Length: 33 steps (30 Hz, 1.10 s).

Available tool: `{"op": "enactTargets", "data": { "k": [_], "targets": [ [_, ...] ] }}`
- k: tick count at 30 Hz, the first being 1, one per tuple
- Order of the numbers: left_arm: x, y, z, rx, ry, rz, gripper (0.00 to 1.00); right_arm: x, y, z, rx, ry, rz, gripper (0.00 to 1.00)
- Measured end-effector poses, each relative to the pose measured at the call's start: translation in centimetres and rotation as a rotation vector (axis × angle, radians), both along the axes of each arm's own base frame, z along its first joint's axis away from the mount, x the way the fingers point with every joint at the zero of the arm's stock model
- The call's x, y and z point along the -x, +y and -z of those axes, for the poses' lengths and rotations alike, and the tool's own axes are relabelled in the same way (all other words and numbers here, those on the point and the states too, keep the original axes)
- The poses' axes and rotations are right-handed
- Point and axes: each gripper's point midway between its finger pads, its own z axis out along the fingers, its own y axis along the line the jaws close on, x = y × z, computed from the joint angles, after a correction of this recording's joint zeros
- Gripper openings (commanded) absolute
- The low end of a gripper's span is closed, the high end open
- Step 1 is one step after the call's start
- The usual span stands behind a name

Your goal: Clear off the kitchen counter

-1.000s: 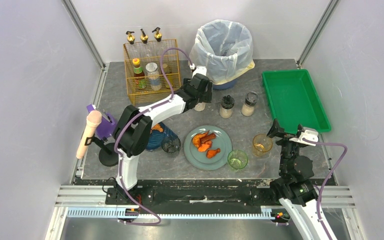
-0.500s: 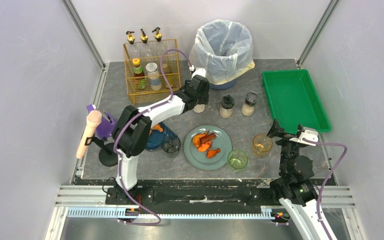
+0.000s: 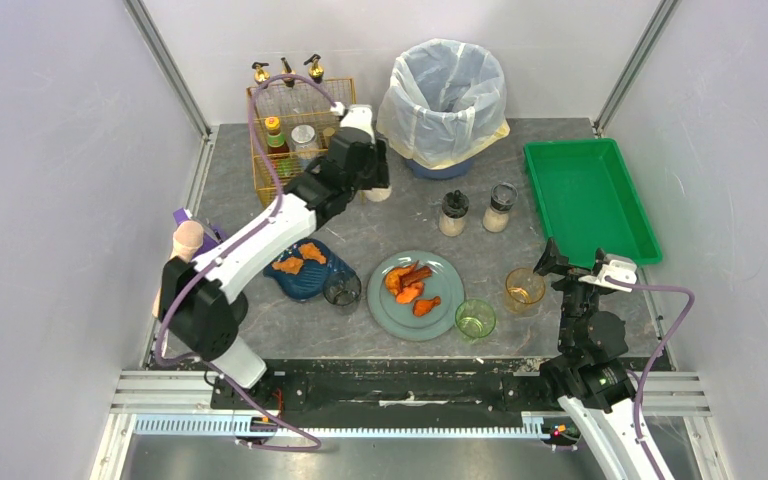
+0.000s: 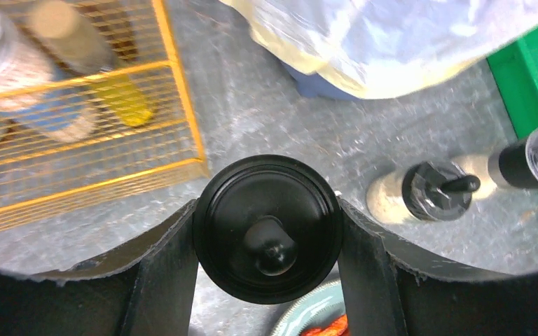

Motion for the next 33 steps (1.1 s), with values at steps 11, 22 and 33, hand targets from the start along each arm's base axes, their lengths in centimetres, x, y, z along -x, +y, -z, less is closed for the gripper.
{"op": "enactTargets", "data": {
  "k": [11, 22, 33],
  "targets": [
    [-2.4, 14.4, -1.7, -0.020, -0.038, -0.322, 0.27, 0.0, 0.0, 0.0, 0.000, 0.000, 0.000, 0.98],
    [-3.7, 23.3, -0.8, -0.040, -0.046, -0.531, 0.25, 0.0, 0.0, 0.0, 0.000, 0.000, 0.001, 0.98],
    [-6.2, 24.9, 1.5, -0.083, -0.056, -0.542, 0.24, 0.0, -0.1, 0.0, 0.000, 0.000, 0.005, 0.98]
  ]
}}
